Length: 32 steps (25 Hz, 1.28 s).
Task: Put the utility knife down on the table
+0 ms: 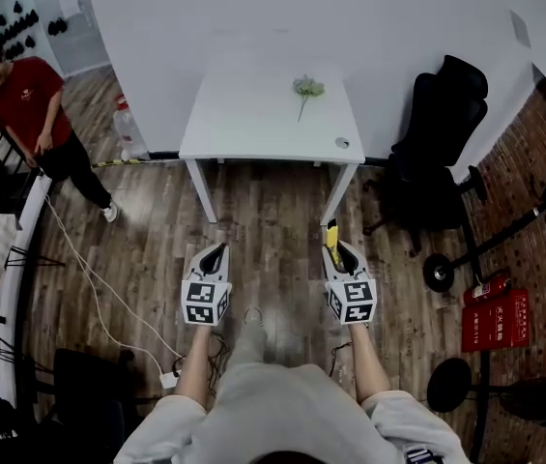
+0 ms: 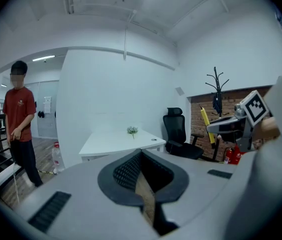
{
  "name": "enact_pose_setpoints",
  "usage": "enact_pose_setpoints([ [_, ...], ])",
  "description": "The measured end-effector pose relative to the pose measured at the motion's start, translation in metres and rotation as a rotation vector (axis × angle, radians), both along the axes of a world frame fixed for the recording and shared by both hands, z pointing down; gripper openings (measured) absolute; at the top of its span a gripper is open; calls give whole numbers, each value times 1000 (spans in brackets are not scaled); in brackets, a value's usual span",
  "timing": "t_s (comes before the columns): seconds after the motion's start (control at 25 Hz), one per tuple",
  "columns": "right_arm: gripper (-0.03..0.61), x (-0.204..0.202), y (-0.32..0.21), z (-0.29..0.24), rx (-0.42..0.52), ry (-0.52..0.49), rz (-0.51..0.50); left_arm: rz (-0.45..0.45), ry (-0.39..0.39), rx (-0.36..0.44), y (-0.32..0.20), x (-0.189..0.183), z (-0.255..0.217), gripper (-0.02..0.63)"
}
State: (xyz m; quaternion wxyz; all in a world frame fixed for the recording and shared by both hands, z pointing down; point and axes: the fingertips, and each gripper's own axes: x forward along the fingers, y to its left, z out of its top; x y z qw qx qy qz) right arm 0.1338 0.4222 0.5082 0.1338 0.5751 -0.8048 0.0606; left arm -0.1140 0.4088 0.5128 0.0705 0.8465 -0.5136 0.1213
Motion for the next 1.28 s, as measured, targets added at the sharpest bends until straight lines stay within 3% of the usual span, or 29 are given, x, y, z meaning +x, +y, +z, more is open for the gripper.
enact_pose_setpoints([
  [0.64,109,-46,-195,-36,20,14,30,33,27,14,-207,-43,-28,6],
  [1.28,109,-50,-294,-22,7,12,51,70,11,18,-310,-48,-26,6],
])
